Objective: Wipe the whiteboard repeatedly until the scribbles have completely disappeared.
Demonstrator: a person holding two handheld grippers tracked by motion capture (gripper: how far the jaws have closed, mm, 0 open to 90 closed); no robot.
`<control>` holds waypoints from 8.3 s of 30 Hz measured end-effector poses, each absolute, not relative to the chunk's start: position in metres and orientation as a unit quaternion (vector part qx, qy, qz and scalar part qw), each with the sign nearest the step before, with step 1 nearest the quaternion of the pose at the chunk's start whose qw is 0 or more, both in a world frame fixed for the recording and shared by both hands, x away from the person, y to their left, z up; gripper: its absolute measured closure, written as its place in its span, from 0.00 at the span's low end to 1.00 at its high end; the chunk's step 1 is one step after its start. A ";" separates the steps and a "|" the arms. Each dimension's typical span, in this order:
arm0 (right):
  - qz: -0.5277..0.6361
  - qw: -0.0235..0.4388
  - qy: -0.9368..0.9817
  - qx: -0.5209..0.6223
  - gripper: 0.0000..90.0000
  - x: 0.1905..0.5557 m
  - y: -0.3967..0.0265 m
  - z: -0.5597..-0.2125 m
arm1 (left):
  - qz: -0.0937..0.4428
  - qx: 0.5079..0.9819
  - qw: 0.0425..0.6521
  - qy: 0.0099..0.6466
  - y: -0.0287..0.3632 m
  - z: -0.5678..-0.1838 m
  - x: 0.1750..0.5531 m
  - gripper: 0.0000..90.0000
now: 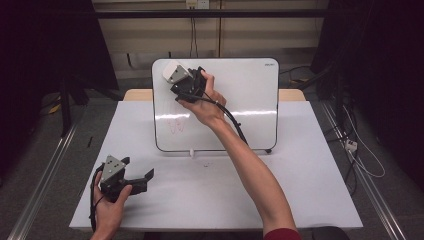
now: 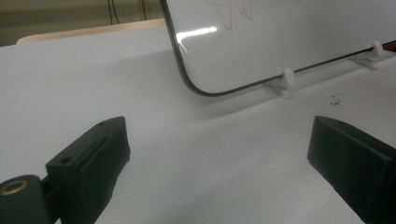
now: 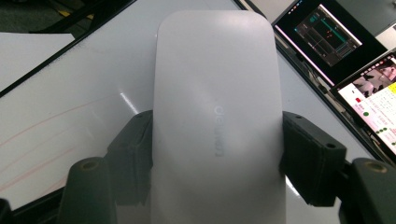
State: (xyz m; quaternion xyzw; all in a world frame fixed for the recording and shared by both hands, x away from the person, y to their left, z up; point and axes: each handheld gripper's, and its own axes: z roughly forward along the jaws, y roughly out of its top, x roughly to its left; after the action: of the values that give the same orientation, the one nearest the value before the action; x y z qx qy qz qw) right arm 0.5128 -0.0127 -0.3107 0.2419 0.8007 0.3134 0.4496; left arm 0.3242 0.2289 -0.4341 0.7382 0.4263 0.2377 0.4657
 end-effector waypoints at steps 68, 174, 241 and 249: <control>0.310 0.472 0.805 0.181 0.35 0.477 0.005 -0.363 | 0.236 0.740 0.465 0.425 0.227 -0.435 0.323 0.06; 0.273 0.468 0.831 0.125 0.35 0.436 0.008 -0.408 | 0.238 0.746 0.459 0.419 0.224 -0.436 0.324 0.06; 0.271 0.486 0.820 0.134 0.35 0.435 0.008 -0.408 | 0.237 0.748 0.459 0.416 0.223 -0.436 0.323 0.06; 0.247 0.473 0.843 0.068 0.35 0.410 0.021 -0.435 | 0.237 0.747 0.460 0.418 0.223 -0.435 0.323 0.06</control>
State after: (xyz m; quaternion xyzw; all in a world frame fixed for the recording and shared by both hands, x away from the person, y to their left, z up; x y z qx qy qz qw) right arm 0.4104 0.0212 -0.4351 0.0676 0.8431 0.2467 0.4731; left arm 0.3229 0.2233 -0.4355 0.7468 0.4177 0.2367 0.4603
